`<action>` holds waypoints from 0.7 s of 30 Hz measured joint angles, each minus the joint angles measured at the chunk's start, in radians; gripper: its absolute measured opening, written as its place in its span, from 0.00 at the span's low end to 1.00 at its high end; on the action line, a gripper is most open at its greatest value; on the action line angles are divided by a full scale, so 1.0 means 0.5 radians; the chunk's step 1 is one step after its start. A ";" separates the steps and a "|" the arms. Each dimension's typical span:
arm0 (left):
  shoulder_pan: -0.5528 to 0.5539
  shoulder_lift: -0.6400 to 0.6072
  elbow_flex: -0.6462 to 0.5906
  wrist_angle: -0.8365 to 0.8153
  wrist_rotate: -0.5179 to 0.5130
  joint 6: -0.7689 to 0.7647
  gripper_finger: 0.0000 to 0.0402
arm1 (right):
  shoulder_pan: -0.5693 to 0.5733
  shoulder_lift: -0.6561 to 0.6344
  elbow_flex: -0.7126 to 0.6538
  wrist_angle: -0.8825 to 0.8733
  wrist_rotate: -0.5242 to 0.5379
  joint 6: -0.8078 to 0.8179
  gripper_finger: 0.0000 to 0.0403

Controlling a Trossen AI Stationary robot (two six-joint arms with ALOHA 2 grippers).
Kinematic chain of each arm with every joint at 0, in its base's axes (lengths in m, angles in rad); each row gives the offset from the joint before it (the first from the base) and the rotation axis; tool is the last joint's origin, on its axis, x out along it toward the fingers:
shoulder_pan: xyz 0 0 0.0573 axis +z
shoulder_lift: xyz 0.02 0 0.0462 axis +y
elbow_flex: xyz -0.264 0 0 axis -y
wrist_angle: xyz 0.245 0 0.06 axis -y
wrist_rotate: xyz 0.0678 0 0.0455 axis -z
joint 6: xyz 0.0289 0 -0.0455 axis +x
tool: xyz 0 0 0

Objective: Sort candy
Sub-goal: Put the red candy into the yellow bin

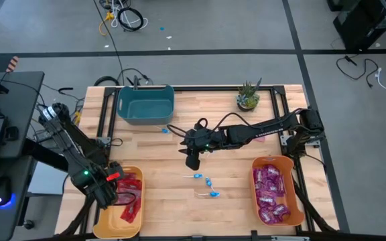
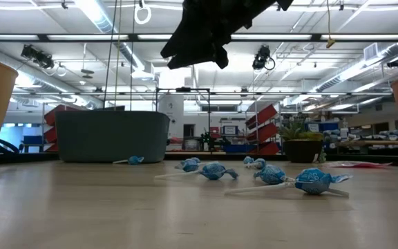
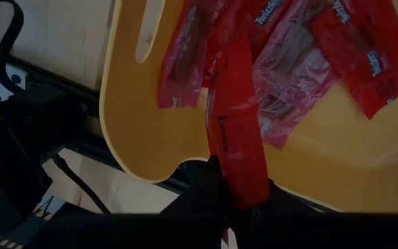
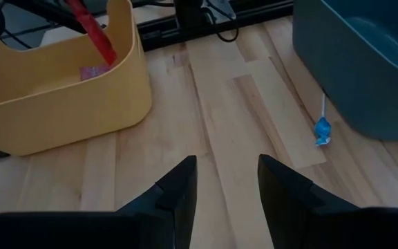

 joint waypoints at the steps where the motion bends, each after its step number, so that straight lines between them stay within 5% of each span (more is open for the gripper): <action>1: 0.000 0.000 0.000 0.000 0.010 -0.005 0.05 | 0.000 0.000 0.000 0.000 0.000 0.000 0.35; 21: 0.000 0.000 0.000 0.005 0.010 -0.027 0.05 | 0.000 0.000 0.000 -0.001 0.000 0.000 0.35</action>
